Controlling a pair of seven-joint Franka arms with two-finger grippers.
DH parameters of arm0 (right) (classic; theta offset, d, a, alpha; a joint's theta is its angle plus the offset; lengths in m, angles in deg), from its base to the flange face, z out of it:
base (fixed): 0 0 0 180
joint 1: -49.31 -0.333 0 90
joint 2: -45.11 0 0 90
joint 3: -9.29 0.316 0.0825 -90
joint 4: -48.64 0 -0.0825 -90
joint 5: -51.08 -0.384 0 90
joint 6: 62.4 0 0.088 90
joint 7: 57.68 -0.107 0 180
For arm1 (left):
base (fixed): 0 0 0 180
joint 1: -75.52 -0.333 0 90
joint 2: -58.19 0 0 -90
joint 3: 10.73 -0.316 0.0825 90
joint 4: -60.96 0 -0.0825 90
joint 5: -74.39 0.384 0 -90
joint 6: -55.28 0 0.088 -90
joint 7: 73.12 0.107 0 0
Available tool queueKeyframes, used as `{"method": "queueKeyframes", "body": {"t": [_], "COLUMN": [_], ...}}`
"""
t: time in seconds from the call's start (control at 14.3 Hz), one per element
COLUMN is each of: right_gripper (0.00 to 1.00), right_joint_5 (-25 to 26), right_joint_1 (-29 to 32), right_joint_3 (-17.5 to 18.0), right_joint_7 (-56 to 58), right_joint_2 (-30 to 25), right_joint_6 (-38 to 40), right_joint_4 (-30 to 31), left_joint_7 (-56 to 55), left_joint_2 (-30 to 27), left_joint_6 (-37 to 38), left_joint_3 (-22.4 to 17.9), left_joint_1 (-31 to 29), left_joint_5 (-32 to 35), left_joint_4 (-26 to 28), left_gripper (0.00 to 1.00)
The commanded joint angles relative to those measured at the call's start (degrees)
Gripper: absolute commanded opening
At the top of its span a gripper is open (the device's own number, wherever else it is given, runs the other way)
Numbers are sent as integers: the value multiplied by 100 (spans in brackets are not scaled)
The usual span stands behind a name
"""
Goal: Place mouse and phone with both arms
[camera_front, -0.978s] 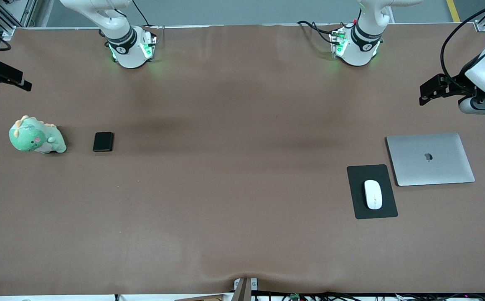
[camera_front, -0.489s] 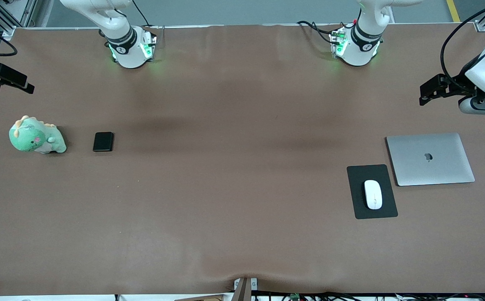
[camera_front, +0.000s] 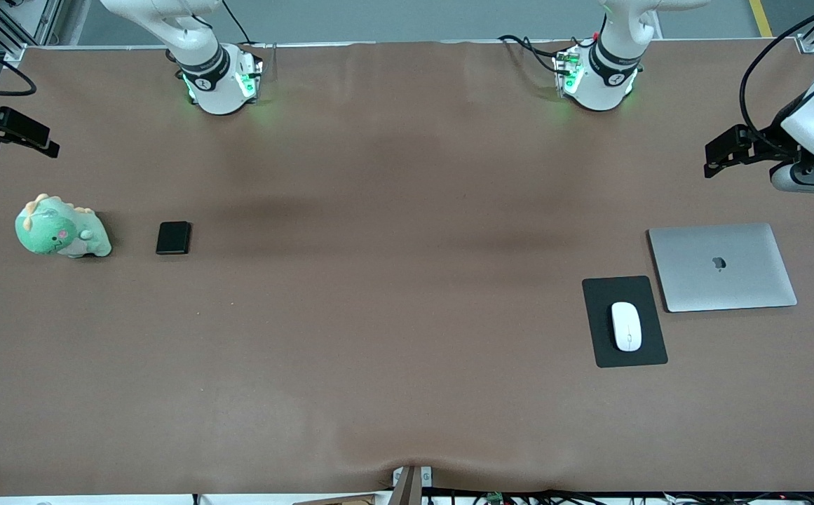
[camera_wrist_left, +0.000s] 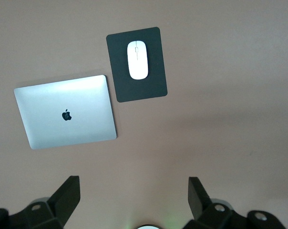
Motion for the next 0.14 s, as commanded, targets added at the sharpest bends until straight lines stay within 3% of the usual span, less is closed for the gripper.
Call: {"method": "queueKeyframes", "body": {"t": [0.0,0.07], "right_gripper": [100,100], "right_joint_5": [381,400], "right_joint_1": [70,79], "right_joint_3": [251,295], "right_joint_7": [-79,-70], "right_joint_2": [-70,-70], "right_joint_6": [-102,-102], "right_joint_4": [40,40], "left_joint_7": [134,134], "left_joint_2": [11,11], "left_joint_6": [-2,-11], "left_joint_3": [12,3], "left_joint_1": [-9,-9], "left_joint_5": [55,55], "left_joint_4": [-72,-72], "left_gripper": [100,100]}}
